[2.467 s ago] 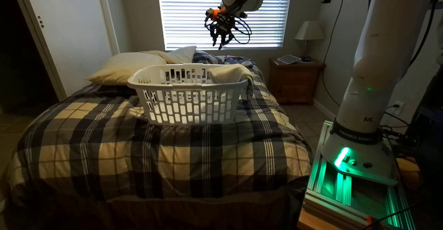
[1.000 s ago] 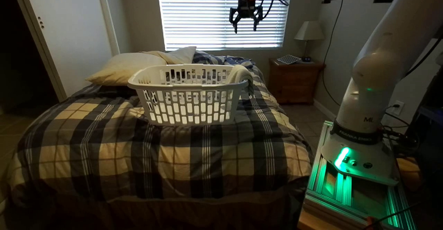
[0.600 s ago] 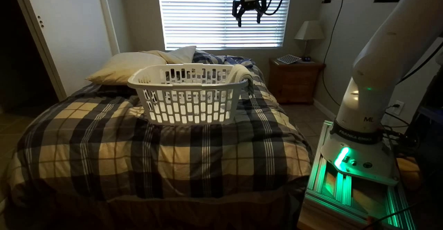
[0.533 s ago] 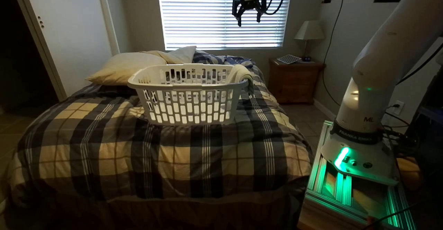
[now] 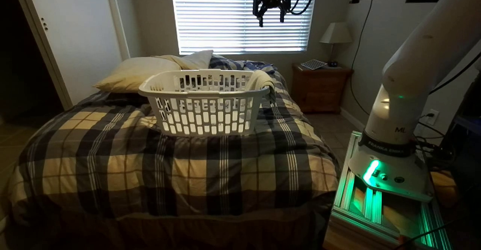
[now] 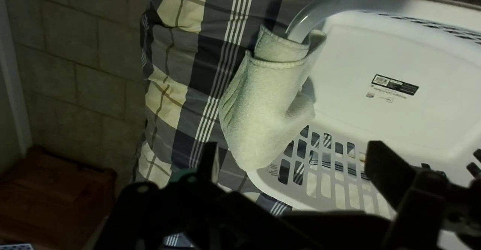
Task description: Put the towel on the side of the laundry basket
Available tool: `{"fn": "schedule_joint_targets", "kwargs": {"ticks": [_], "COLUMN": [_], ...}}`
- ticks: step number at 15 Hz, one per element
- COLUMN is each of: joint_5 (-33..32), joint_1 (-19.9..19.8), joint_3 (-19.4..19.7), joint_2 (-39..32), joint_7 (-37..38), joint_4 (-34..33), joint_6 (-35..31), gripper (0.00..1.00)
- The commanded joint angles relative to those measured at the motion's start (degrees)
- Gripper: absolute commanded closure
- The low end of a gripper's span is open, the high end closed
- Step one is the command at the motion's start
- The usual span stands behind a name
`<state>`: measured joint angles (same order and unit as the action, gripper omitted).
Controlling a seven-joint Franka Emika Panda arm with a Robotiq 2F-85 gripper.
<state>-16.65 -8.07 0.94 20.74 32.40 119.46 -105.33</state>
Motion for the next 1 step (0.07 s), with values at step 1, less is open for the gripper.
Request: {"fn": "schedule_joint_targets", "kwargs": {"ticks": [1], "joint_5": [0.2], "joint_1": [-0.6], "joint_3": [-0.4], "joint_2": [-0.1], "joint_7": [-0.2], "joint_4": [-0.1], "joint_6": [0.1], "gripper": [0.00]}}
